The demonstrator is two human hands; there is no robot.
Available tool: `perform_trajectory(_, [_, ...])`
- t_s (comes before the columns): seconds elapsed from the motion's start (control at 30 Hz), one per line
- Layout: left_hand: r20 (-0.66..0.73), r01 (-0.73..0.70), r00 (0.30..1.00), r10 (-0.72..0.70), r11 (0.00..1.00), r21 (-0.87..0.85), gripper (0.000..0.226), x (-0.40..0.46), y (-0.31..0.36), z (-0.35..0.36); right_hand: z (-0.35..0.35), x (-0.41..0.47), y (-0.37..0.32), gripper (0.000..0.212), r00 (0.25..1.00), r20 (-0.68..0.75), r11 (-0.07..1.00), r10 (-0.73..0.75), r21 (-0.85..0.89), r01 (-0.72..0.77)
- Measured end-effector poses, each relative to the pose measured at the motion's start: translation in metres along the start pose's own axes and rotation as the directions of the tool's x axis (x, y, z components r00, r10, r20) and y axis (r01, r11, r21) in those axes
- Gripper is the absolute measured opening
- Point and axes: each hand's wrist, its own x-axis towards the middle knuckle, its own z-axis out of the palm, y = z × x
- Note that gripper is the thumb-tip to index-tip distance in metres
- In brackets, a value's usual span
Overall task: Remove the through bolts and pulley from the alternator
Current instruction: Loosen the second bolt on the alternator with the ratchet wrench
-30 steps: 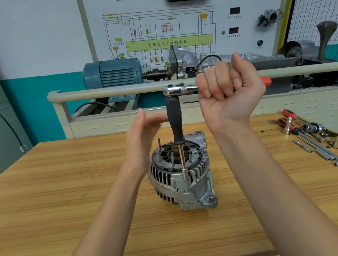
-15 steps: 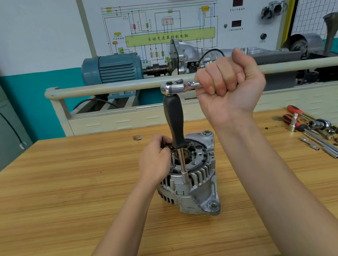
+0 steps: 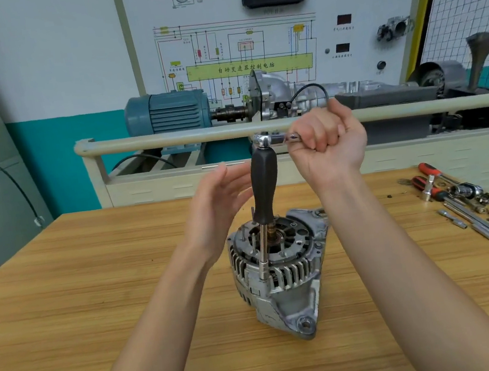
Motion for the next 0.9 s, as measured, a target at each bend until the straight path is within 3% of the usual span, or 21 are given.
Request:
perform_trajectory(0.07, [0.137,-0.04,0.99,0.043,0.999,-0.028,0.041,-0.003,0.024,0.016,0.007,-0.008,0.008,0.047,0.997,0.081,0.998,0.003,-0.058,0.002])
perform_trajectory(0.13, [0.152,-0.079,0.986,0.068,0.995,0.063,0.008,-0.003,0.034,0.032,0.015,-0.016,0.019,0.047,0.991,0.133,0.988,-0.013,-0.151,0.034])
perform_trajectory(0.23, [0.008,-0.017,1.0,0.017,0.998,0.061,0.05,0.001,0.036,0.041,0.023,-0.027,0.029,0.049,0.979,0.186,0.95,-0.087,-0.279,0.138])
perform_trajectory(0.3, [-0.096,-0.002,0.995,0.008,0.998,0.064,0.054,0.003,0.035,0.045,0.025,-0.035,0.032,0.054,0.955,0.259,0.886,-0.148,-0.395,0.244])
perform_trajectory(0.37, [-0.2,0.005,0.98,0.012,0.997,0.083,0.052,0.006,0.034,0.051,0.025,-0.045,0.04,0.056,0.89,0.402,0.754,-0.216,-0.511,0.413])
perform_trajectory(0.47, [-0.295,-0.007,0.954,0.049,0.99,0.14,0.049,0.008,0.03,0.058,0.019,-0.055,0.053,0.042,0.71,0.624,0.51,-0.325,-0.516,0.688])
perform_trajectory(0.53, [-0.336,-0.029,0.938,0.089,0.983,0.179,0.045,0.007,0.029,0.061,0.016,-0.058,0.055,0.04,0.654,0.678,0.446,-0.334,-0.498,0.744])
perform_trajectory(0.57, [-0.346,-0.037,0.933,0.102,0.981,0.188,0.044,0.007,0.028,0.061,0.017,-0.057,0.052,0.043,0.672,0.668,0.473,-0.32,-0.502,0.724])
perform_trajectory(0.63, [-0.338,-0.038,0.936,0.101,0.982,0.186,0.041,0.008,0.026,0.059,0.021,-0.05,0.04,0.051,0.777,0.57,0.61,-0.266,-0.524,0.594])
perform_trajectory(0.73, [-0.213,-0.024,0.976,0.054,0.99,0.142,0.041,0.006,0.027,0.054,0.021,-0.033,0.02,0.052,0.945,0.277,0.883,-0.173,-0.381,0.273])
perform_trajectory(0.8, [-0.114,0.014,0.993,0.001,0.991,0.132,0.04,0.007,0.029,0.05,0.015,-0.022,0.014,0.05,0.984,0.15,0.971,-0.095,-0.205,0.125])
perform_trajectory(0.9, [0.032,0.08,0.996,-0.082,0.995,0.066,0.046,0.01,0.034,0.043,0.009,-0.007,0.015,0.049,0.998,0.066,0.997,0.002,-0.075,0.003])
